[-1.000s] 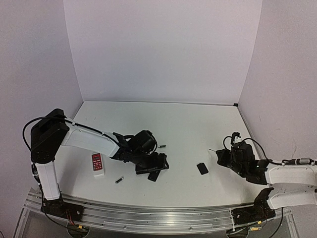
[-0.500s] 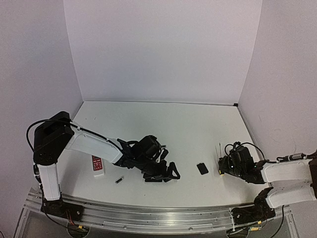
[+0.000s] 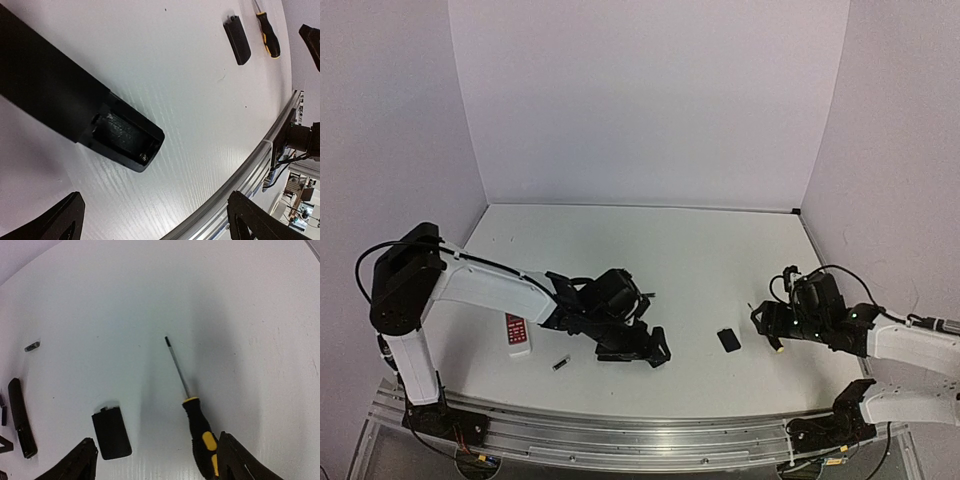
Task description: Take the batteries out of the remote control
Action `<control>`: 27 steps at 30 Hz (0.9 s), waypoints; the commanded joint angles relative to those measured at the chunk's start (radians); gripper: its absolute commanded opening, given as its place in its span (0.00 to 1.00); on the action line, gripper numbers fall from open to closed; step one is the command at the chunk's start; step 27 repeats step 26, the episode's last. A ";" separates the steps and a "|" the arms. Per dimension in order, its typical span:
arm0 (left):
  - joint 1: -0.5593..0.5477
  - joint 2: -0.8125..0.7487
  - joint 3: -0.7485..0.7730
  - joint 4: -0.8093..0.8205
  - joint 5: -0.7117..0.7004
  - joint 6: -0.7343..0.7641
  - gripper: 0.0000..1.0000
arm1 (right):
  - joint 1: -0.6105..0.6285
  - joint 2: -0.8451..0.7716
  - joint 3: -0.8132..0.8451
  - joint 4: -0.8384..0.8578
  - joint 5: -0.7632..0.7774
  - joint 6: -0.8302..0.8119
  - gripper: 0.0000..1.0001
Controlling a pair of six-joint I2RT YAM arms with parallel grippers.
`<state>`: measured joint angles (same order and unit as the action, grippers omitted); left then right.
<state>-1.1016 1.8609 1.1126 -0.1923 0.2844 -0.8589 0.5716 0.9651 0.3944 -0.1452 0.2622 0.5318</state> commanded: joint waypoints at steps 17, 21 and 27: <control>0.580 -0.661 -0.283 -0.331 -0.580 -0.002 1.00 | -0.002 0.118 0.235 -0.283 0.127 0.026 0.90; 0.760 -0.804 -0.328 -0.339 -0.628 0.015 1.00 | -0.001 0.098 0.254 -0.306 0.186 0.034 0.90; 0.779 -0.940 -0.337 -0.375 -0.712 0.022 1.00 | -0.001 0.037 0.234 -0.307 0.295 0.039 0.91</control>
